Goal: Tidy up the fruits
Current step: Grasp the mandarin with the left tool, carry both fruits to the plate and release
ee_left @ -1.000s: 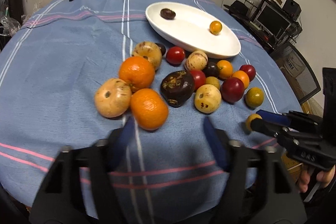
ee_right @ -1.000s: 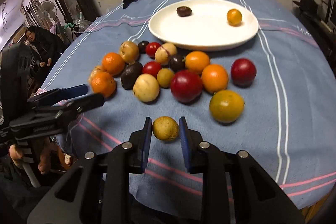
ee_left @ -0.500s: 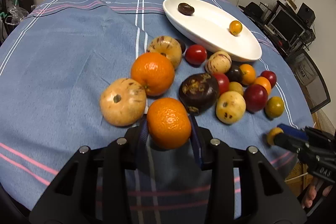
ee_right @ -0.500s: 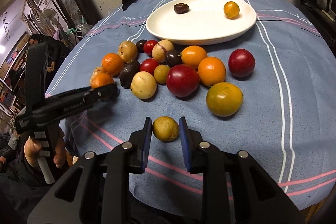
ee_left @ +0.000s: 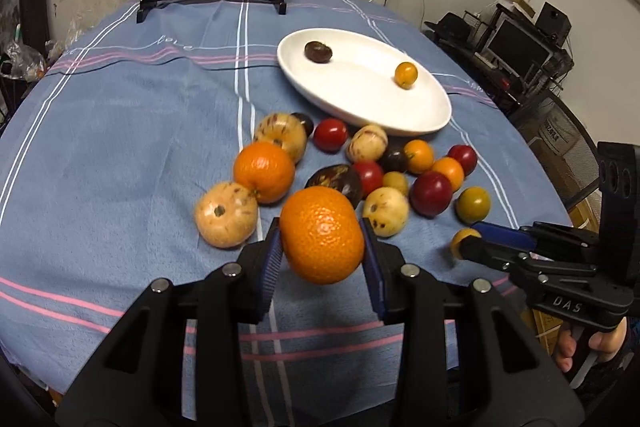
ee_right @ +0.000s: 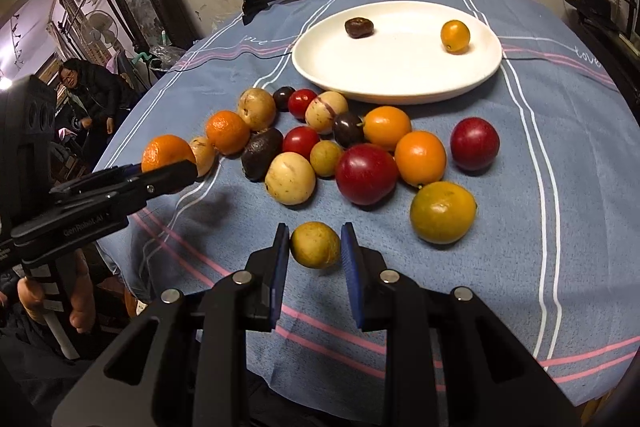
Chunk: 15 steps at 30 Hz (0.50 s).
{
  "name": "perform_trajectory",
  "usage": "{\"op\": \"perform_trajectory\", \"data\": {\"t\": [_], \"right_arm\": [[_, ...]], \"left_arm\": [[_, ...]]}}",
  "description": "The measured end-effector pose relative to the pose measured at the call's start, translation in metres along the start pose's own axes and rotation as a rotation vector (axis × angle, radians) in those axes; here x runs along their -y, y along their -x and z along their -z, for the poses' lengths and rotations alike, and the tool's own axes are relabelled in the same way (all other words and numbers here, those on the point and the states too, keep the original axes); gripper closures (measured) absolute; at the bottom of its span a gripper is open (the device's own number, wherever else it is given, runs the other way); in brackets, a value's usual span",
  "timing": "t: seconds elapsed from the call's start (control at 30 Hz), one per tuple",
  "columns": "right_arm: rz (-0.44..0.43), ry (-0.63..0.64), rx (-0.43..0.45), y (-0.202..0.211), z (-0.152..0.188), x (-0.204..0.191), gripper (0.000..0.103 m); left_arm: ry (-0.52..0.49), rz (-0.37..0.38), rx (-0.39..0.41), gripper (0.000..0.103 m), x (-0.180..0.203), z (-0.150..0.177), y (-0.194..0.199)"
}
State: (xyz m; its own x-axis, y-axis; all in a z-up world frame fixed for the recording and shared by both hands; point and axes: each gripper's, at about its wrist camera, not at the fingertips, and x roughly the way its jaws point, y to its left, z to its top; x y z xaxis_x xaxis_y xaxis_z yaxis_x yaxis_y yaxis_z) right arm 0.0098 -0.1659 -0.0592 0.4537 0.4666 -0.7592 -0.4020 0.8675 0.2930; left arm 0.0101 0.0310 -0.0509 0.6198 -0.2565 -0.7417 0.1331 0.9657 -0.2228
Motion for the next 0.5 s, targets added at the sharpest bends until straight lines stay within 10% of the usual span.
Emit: {"op": "perform_trajectory", "data": {"t": [0.5], "right_arm": [[0.069, 0.044, 0.072, 0.008, -0.053, 0.015, 0.076]], "left_arm": [[-0.065, 0.010, 0.012, 0.065, 0.012, -0.057, -0.018]]}}
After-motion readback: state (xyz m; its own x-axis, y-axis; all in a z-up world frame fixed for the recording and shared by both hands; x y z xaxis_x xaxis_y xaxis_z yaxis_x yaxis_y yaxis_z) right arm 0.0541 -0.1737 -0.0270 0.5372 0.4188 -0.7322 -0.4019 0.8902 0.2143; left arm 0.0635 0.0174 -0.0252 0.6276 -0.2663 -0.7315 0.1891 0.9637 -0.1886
